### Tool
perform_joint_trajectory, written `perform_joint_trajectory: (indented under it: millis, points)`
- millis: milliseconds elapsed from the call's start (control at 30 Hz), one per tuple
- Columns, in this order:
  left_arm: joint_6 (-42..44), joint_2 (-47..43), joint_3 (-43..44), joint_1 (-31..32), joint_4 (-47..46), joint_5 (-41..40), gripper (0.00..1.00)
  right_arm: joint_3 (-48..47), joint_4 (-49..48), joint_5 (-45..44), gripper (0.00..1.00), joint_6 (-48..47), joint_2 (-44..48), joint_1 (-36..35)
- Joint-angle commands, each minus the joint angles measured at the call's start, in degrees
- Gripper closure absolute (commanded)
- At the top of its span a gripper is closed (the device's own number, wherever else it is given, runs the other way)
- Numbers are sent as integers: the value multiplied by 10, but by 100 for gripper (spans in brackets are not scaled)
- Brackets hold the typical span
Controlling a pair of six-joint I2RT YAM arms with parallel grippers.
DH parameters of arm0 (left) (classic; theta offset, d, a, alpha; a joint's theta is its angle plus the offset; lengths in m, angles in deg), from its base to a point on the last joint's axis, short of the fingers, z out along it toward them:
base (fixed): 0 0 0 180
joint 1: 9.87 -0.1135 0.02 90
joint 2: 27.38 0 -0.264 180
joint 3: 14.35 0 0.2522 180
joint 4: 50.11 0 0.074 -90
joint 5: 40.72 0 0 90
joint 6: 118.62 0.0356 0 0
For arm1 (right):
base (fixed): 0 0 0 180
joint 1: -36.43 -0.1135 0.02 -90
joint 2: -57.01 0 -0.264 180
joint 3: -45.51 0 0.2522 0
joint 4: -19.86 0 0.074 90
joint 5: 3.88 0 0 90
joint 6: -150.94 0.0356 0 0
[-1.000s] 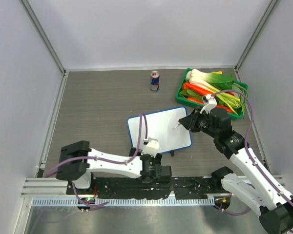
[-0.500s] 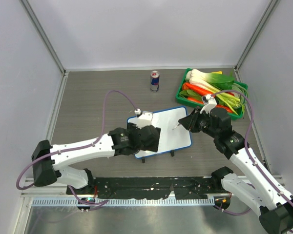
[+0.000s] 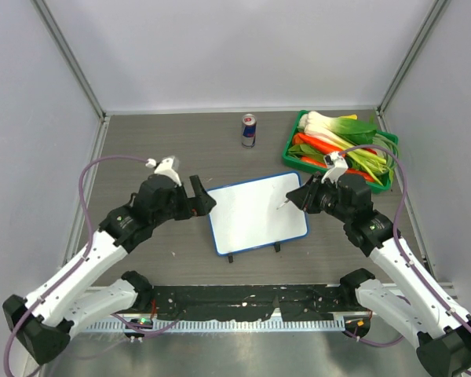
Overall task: Write a sentence on the whiteboard
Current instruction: Move the whiteboard to the center of the board.
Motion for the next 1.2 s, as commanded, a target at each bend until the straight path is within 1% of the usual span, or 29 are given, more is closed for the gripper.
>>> perform_joint_trajectory:
  millis: [0,100,167,333,467,767,833,900,1067,1167]
  points:
    - [-19,-63,-83,-83,-71,178,0,-7,-41,7,99,1,-3,3]
    - [-40,-86,-142,-123,-125,241,1,-4,-50,13,99,5,-9,3]
    - [-55,-96,-178,-141,-167,267,1,-3,-54,18,99,7,-10,3]
    - [-78,-85,-243,-166,-250,303,3,-3,-63,37,100,9,-16,3]
    - [-58,-62,-245,-172,-269,314,4,-2,-75,62,99,9,-18,3]
    - [-28,2,-250,-176,-315,323,7,-3,-94,90,99,10,-29,3]
    - [-22,8,-243,-179,-313,325,8,-3,-96,95,99,9,-29,3]
    - [-11,1,-224,-180,-291,319,8,-5,-101,103,99,9,-34,2]
    - [62,-26,-123,-179,-136,256,5,-4,-133,132,99,18,-45,2]
    - [95,-24,-69,-177,-113,274,3,-1,-181,172,99,30,-61,3]
